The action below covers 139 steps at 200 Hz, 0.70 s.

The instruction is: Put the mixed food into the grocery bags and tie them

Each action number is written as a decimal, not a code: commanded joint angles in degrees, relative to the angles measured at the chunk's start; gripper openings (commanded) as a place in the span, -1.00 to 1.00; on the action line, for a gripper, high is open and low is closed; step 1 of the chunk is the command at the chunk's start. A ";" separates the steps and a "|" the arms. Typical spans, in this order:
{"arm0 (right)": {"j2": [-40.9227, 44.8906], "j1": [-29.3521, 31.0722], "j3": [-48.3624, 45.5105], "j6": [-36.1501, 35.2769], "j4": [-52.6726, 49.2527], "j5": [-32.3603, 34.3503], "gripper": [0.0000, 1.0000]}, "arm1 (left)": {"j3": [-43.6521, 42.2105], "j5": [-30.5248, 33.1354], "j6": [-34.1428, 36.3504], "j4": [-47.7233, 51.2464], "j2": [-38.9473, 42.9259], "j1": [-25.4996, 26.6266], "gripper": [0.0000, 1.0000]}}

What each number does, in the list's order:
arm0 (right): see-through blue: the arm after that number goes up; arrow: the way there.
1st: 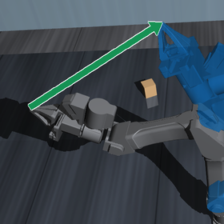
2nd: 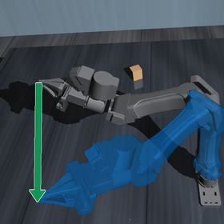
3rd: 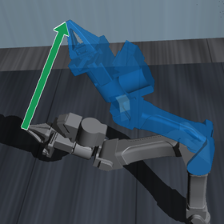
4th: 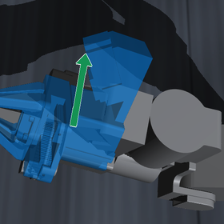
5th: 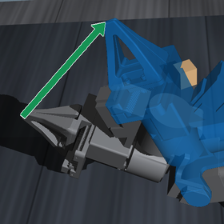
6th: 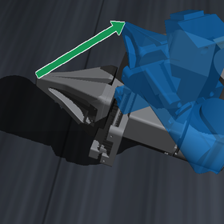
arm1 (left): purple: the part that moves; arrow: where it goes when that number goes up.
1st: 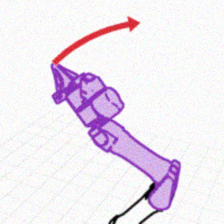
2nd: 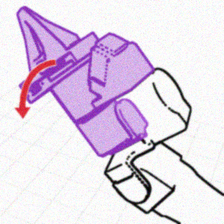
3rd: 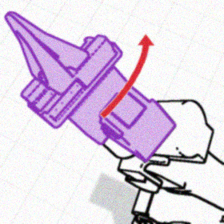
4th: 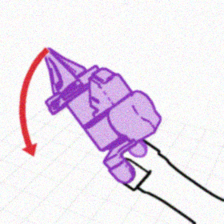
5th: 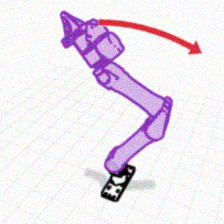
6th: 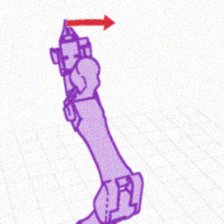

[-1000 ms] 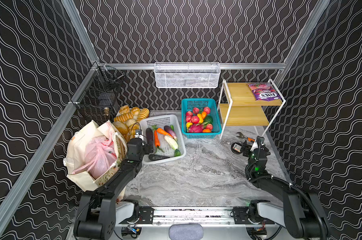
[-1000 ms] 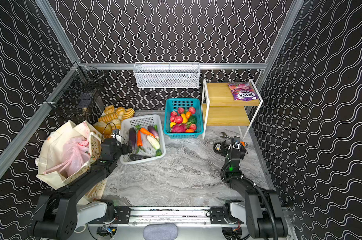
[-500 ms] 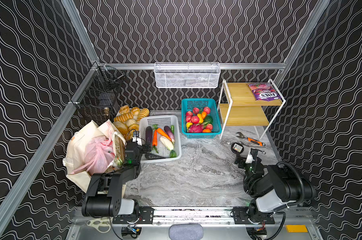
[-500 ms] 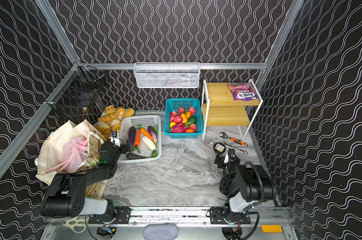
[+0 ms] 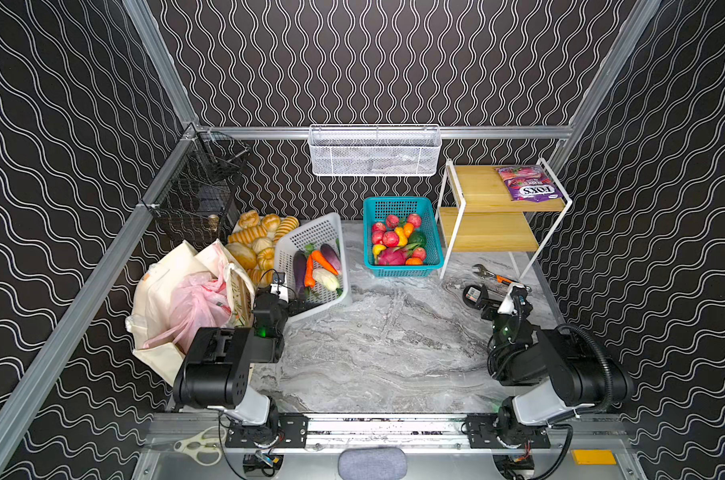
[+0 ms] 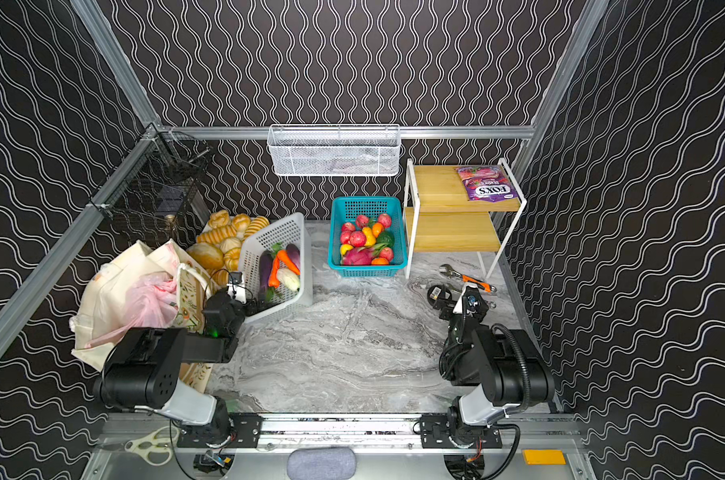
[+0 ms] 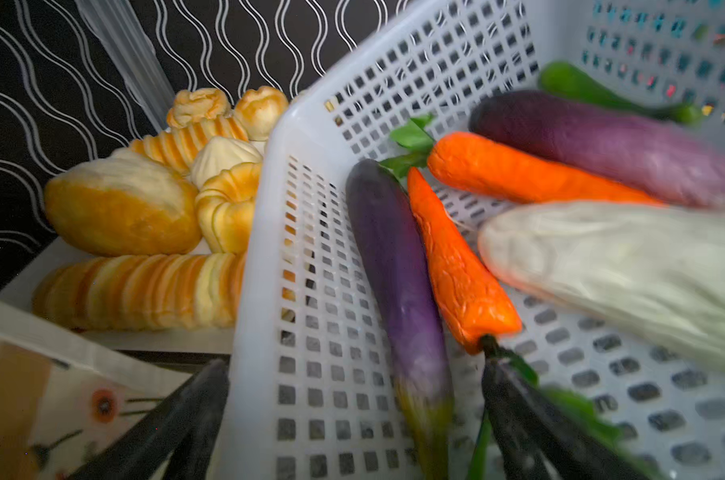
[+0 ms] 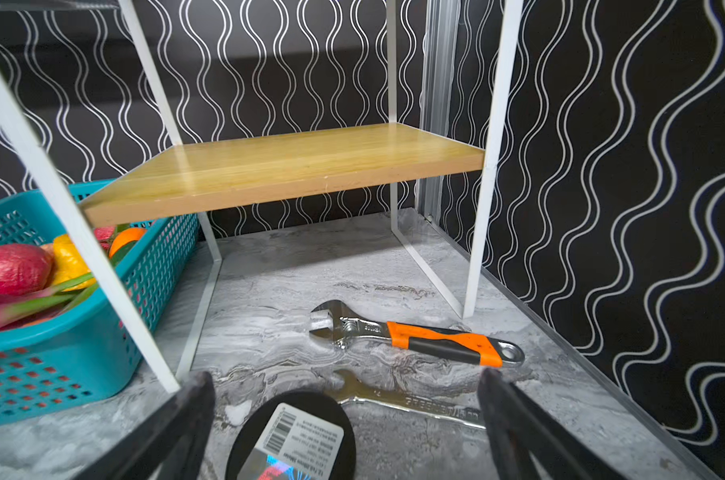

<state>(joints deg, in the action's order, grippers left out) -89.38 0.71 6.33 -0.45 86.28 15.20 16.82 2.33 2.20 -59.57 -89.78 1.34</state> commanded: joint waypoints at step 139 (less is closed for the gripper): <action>0.69 0.07 2.28 0.36 -4.80 0.12 0.99 | 12.43 -0.29 -6.75 31.41 12.69 -0.16 0.74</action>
<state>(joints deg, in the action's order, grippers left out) -88.97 0.73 8.05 -0.01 80.86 15.73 26.17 1.32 0.05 -41.41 -78.63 1.30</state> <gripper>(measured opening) 0.995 0.909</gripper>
